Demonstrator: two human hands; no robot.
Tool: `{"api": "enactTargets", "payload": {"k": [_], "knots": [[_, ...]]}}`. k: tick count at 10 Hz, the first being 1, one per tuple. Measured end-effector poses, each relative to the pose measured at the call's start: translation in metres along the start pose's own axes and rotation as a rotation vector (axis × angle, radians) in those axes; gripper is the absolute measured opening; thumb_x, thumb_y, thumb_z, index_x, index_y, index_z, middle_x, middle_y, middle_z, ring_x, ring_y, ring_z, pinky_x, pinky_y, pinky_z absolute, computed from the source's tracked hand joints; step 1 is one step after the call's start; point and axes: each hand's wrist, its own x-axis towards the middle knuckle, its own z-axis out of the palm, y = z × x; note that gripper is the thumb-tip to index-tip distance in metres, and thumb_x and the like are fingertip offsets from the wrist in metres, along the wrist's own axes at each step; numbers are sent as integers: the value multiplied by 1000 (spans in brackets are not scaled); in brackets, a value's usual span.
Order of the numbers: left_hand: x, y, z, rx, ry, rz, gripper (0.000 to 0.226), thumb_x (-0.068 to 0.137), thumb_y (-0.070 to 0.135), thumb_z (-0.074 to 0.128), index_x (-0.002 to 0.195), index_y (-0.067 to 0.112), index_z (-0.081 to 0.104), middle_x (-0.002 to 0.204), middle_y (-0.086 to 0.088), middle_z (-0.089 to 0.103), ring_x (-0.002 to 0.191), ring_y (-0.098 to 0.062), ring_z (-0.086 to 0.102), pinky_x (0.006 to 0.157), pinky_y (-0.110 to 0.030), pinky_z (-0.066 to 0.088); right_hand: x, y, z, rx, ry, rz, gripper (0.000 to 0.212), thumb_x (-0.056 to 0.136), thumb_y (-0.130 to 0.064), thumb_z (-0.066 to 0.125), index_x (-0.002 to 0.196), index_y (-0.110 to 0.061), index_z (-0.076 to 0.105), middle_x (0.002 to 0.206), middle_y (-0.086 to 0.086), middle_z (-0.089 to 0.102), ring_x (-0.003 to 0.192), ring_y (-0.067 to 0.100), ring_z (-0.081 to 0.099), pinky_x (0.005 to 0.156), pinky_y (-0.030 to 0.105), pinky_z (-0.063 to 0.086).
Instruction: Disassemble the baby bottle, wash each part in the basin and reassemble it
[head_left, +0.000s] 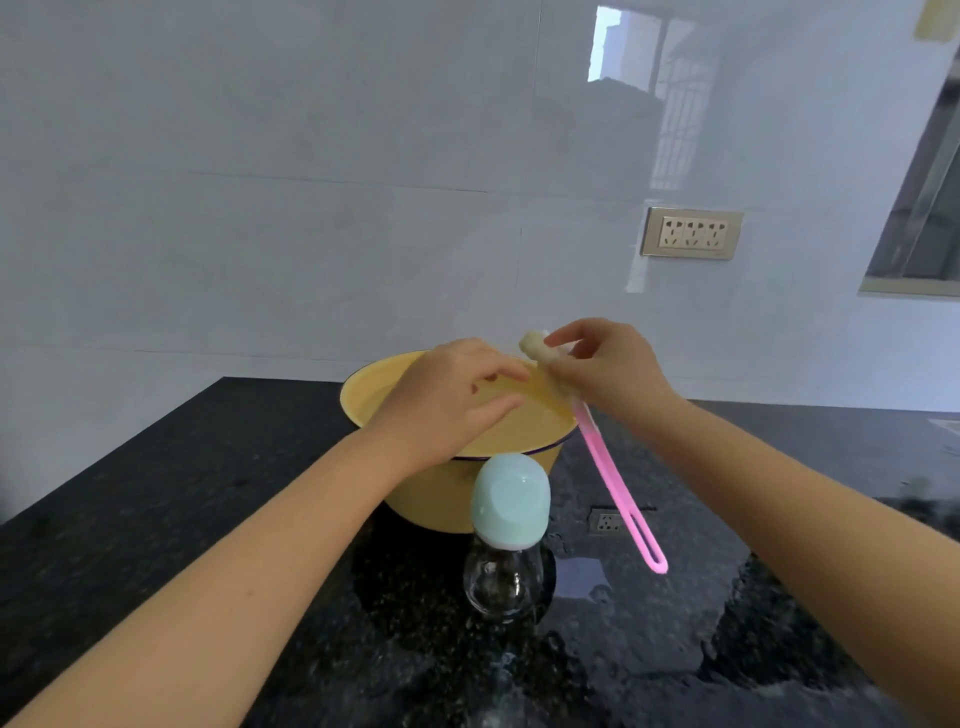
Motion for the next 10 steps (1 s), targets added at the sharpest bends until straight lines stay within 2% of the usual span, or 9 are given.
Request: {"api": "enactTargets", "payload": {"k": [1, 2, 3, 4, 5, 6, 7, 8, 10], "knots": [[-16, 0, -9, -135, 135, -144, 11, 85, 20, 65, 90, 30, 68, 90, 19, 62, 86, 1, 58, 73, -8, 45, -16, 12, -13, -45, 14, -32, 15, 79, -42, 71, 85, -28, 69, 71, -1, 61, 59, 10, 55, 45, 8, 41], [-37, -4, -13, -211, 240, -237, 12, 84, 16, 66, 85, 28, 69, 84, 21, 63, 81, 8, 58, 68, -3, 43, -37, 27, -19, -64, 5, -18, 19, 79, -47, 69, 82, -29, 69, 69, 3, 67, 61, 16, 62, 57, 20, 49], [-61, -14, -9, -296, 281, -338, 15, 84, 19, 65, 82, 33, 68, 84, 16, 67, 82, 5, 60, 68, -6, 45, -57, 42, -20, -68, 9, 12, 24, 78, -54, 68, 76, -30, 67, 61, 3, 68, 64, 8, 64, 66, 27, 50], [-82, -22, 1, -348, 262, -445, 12, 84, 20, 65, 84, 31, 69, 89, 10, 69, 85, 1, 62, 70, -14, 47, -75, 58, -16, -105, -12, 47, 25, 79, -52, 67, 77, -27, 68, 67, 0, 63, 60, -2, 55, 60, 17, 38], [-96, -28, 11, -355, 257, -511, 11, 84, 18, 65, 83, 29, 70, 90, 7, 69, 84, -4, 63, 71, -16, 46, -87, 80, -6, -122, -30, 96, 23, 78, -53, 67, 77, -30, 68, 82, 2, 59, 69, 6, 53, 58, 16, 35], [-106, -32, 18, -324, 231, -568, 11, 85, 19, 65, 83, 29, 69, 89, 8, 69, 84, -3, 62, 66, -12, 45, -97, 95, 6, -182, -55, 115, 6, 81, -35, 69, 77, -32, 65, 84, 1, 55, 71, 3, 53, 55, 9, 35], [-113, -34, 25, -301, 216, -607, 11, 85, 19, 65, 82, 28, 70, 89, 7, 68, 83, -3, 62, 64, -11, 44, -106, 107, 16, -222, -87, 89, 16, 78, -17, 66, 80, -32, 63, 81, -3, 50, 73, 5, 51, 59, 8, 35], [-118, -35, 31, -284, 198, -632, 11, 85, 19, 65, 81, 28, 70, 90, 7, 68, 83, -4, 62, 64, -12, 43, -112, 114, 26, -232, -119, 88, 12, 80, -22, 68, 81, -32, 62, 82, -7, 48, 78, 11, 53, 61, 8, 34], [-118, -35, 32, -344, 220, -670, 9, 85, 23, 64, 83, 29, 70, 89, 11, 69, 85, -4, 62, 67, -15, 45, -113, 110, 25, -156, -71, 51, 13, 81, -43, 67, 69, -39, 62, 83, -11, 52, 79, -1, 53, 65, 9, 34]]}}
